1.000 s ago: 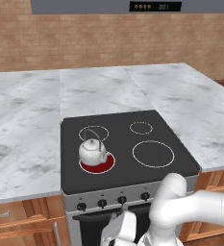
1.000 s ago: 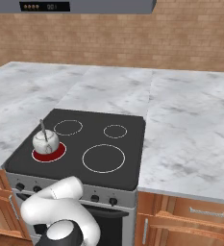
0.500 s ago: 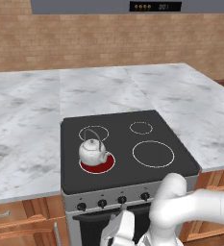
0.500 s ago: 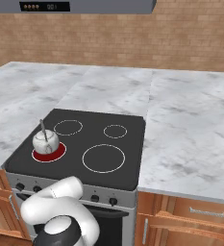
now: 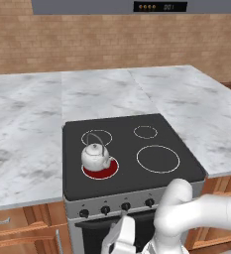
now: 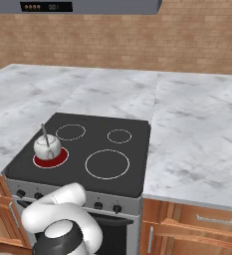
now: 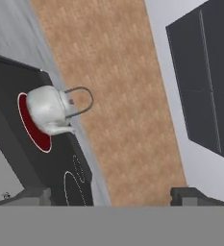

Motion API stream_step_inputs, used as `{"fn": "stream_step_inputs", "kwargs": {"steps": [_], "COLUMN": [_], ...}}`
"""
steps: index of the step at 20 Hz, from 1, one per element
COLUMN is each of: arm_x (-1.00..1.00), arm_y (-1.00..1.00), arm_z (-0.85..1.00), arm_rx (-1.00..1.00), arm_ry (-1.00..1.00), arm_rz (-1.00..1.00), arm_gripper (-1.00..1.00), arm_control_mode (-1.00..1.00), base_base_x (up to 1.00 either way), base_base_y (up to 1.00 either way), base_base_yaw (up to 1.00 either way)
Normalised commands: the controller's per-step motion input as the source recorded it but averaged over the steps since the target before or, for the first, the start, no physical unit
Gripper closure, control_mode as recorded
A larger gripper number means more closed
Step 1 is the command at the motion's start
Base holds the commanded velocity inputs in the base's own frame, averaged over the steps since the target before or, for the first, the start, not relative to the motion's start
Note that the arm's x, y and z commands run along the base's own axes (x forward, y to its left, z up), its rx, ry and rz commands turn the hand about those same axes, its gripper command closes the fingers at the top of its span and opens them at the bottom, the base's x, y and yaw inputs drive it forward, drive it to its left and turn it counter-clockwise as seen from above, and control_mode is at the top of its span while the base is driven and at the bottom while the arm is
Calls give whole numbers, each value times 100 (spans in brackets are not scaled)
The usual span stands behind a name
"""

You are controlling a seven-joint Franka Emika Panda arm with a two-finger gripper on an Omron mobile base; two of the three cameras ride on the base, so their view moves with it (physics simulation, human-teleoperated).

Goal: Turn off the front left burner of the stove.

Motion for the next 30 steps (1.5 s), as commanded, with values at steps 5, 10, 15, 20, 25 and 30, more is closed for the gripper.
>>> {"fn": "stream_step_inputs", "kwargs": {"steps": [5, 10, 15, 20, 25, 30], "arm_x": [16, 27, 28, 27, 24, 13], "arm_y": [17, 6, 0, 0, 10, 8], "arm_z": [-22, -16, -14, -23, -23, -21], "arm_rx": [0, 0, 0, -1, -5, -7], "arm_ry": [7, 4, 1, 1, 0, 0], "arm_rz": [13, 13, 12, 10, 2, 0], "arm_gripper": [-100, -100, -100, -100, -100, -100], "arm_control_mode": [-100, -100, -100, -100, -100, -100], "base_base_x": [0, 0, 0, 0, 0, 0], "base_base_y": [0, 0, 0, 0, 0, 0], "base_base_yaw": [0, 0, 0, 0, 0, 0]}}
